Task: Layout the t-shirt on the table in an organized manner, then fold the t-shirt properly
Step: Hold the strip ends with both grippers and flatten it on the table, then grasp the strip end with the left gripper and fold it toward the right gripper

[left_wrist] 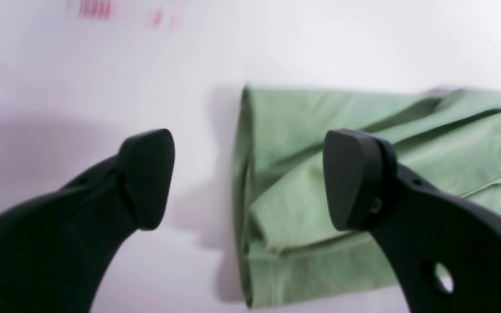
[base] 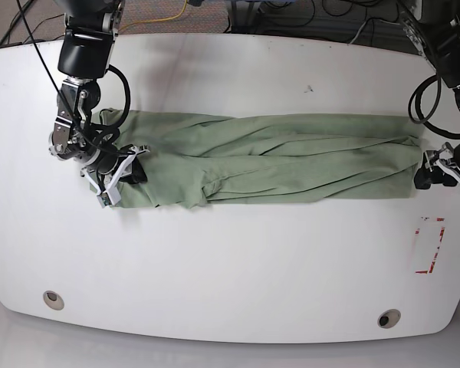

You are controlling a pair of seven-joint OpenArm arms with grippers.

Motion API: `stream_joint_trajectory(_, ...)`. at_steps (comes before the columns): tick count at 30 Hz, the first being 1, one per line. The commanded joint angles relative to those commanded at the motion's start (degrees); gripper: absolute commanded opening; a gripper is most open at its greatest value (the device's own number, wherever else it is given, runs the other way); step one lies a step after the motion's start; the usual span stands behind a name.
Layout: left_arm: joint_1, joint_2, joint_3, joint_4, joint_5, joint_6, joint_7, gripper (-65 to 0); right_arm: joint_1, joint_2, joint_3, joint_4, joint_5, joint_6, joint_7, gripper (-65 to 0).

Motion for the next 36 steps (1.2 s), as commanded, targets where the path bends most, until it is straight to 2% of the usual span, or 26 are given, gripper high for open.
stream_joint_trajectory(7,1.9,-0.1,1.2,-3.3,0.0,0.0,0.0,-14.4,0.0,0.0,0.0,0.0,0.0,0.0,0.0,-56.3)
stream_joint_trajectory(16,2.9,0.4,7.3,-3.4,0.0,0.0,0.0,-14.9,0.0,-0.1,0.0,0.0,0.4,0.0,0.0,-56.3)
stream_joint_trajectory(22,2.8,1.6,7.4,-3.4,0.0,0.0,0.1,-16.2,0.0,-0.1,0.2,0.0,0.4,0.0,0.0,-56.3)
stream_joint_trajectory(27,2.5,1.7,7.5,-3.4,0.0,0.0,0.1,-28.7,0.0,-0.1,0.3,0.0,0.5,0.0,0.0,-56.3)
stream_joint_trajectory(29,2.3,2.8,7.6,-3.4,0.0,0.0,-0.1,-41.0,0.0,-0.1,0.3,0.0,0.5,0.0,0.0,-56.3)
stream_joint_trajectory(30,2.3,3.0,7.6,-3.4,0.1,0.0,-0.1,-43.6,0.0,-0.1,0.3,0.0,0.5,0.0,0.0,-56.3)
stream_joint_trajectory(31,2.3,3.3,7.5,-3.4,0.2,0.0,-0.1,-49.9,0.0,-0.1,0.3,0.0,0.5,0.0,0.0,-56.3)
stream_joint_trajectory(33,1.8,3.5,7.5,-3.3,0.4,0.0,-0.3,-57.9,0.0,-0.1,0.4,0.0,0.5,0.0,0.0,-56.3)
stream_joint_trajectory(36,1.4,3.6,7.5,-3.3,0.4,0.0,-0.4,-63.7,0.0,-0.1,0.4,0.0,0.5,0.0,0.0,-56.3)
